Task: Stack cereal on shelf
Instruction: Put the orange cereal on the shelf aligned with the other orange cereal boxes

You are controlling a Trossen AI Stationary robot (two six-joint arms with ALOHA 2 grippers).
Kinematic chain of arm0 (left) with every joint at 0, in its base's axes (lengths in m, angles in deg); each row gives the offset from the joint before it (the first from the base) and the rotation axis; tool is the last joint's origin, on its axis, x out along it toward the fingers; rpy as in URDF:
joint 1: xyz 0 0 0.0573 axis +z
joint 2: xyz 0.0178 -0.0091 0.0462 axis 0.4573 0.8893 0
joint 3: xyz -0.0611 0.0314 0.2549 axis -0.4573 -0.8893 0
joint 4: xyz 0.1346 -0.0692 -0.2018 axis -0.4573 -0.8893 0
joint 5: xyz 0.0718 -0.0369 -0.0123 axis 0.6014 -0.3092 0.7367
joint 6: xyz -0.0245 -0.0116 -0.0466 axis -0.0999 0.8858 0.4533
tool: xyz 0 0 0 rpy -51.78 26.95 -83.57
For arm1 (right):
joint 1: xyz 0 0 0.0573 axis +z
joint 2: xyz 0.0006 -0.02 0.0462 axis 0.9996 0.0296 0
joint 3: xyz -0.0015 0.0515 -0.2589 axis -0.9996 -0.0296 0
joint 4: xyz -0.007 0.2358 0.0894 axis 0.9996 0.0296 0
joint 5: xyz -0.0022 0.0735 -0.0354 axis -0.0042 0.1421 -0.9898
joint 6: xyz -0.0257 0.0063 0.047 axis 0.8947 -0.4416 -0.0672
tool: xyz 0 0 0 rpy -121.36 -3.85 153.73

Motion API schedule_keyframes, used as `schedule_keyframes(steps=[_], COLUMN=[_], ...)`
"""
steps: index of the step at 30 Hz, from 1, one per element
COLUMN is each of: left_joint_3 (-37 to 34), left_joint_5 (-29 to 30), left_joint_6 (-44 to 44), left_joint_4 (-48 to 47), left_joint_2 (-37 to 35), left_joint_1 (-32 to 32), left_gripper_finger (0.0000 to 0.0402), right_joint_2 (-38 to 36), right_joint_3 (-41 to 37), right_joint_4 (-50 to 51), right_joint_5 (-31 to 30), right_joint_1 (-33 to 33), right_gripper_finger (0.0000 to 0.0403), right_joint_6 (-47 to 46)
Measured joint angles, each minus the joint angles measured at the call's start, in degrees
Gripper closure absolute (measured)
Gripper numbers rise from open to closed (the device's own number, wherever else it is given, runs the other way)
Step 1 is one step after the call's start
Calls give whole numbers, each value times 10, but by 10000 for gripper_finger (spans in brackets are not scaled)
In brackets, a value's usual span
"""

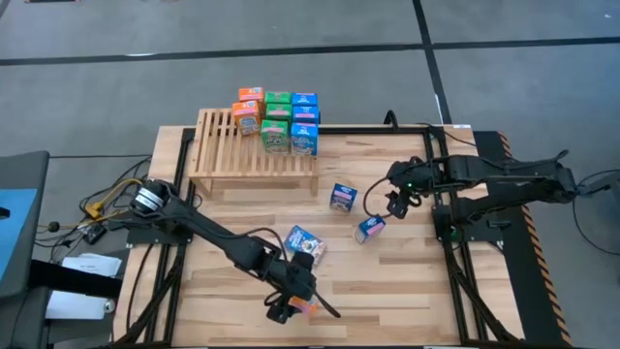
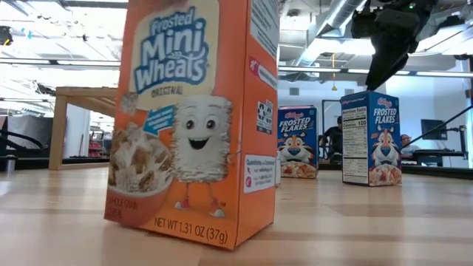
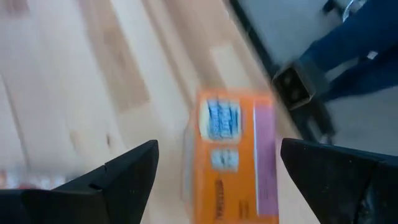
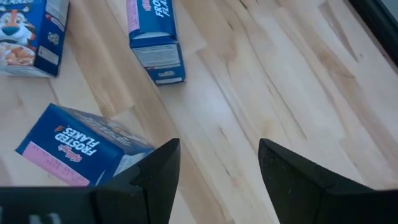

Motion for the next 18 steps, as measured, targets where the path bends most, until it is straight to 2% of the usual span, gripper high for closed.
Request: schedule_keyframes(steps=[7,12,18], left_joint_3=[0,-2,0], left_joint_5=[50,57,16], left_joint_6=[4,4,24], left_joint_4=[-39,-52,-23], left_joint_2=[-2,15,36], left_joint_1=[-2,-3,-2], left_gripper_finger=[72,72,72], right_joint_2=[-1,-1,-1], right_joint_3=[0,0,0], right_joint_4=[0,0,0], right_joint_5=[0,0,-1], right_joint_1=[7,7,8], right_gripper_finger=[163,163,163], right_joint_6=[-20,-25,-29])
